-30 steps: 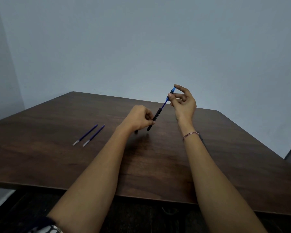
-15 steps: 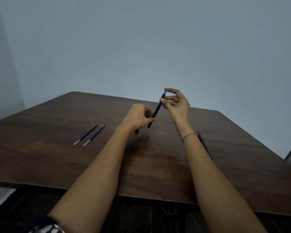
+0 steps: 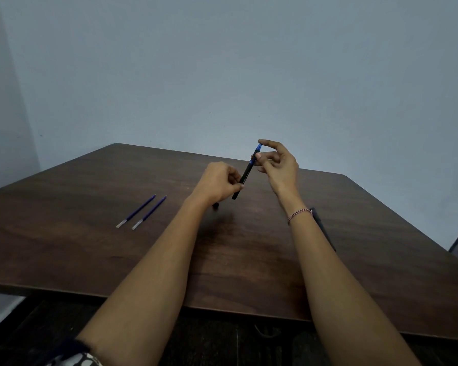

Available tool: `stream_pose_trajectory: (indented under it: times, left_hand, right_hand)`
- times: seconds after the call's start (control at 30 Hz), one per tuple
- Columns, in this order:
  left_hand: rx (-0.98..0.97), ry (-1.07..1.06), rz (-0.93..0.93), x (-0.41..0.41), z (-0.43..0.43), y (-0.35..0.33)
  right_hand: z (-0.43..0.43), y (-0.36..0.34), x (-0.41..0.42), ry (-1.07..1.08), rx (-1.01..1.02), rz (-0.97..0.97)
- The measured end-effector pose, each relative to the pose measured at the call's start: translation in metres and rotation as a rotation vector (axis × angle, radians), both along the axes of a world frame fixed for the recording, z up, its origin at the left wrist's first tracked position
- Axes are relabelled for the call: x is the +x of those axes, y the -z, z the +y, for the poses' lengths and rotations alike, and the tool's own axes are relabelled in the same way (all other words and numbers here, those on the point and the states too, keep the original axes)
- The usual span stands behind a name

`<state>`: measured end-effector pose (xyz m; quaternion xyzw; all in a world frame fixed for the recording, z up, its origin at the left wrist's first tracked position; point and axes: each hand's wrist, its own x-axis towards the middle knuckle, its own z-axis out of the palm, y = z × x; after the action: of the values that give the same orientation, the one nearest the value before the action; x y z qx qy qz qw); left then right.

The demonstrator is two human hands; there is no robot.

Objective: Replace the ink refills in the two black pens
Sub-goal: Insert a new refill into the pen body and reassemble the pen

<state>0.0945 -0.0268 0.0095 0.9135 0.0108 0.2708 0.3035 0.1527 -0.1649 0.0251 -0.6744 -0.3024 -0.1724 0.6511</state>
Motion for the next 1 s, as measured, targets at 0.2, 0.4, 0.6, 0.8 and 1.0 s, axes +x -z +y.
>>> stream_pose_trajectory:
  times: [0.2, 0.4, 0.6, 0.8, 1.0]
  left_hand:
    - [-0.010, -0.003, -0.012, -0.0003, -0.0005, -0.0009]
    - [0.002, 0.008, -0.006, -0.0003, -0.0015, -0.0010]
    - [-0.007, 0.023, 0.015, -0.0005, -0.0028, -0.0021]
    - [-0.014, 0.026, 0.060, 0.0001, -0.0012, 0.0010]
    - [-0.053, 0.030, 0.067, -0.0005, 0.0002, 0.0009]
  right_hand:
    - [-0.0009, -0.0012, -0.0020, -0.069, 0.081, 0.056]
    - [0.0003, -0.0029, -0.0078, -0.163, 0.039, 0.084]
    - [-0.0004, -0.0042, -0.0084, -0.129, 0.065, 0.104]
    - [0.0045, -0.0016, -0.0053, -0.140, -0.034, 0.135]
    - [0.0048, -0.0020, -0.0081, -0.175, -0.027, 0.168]
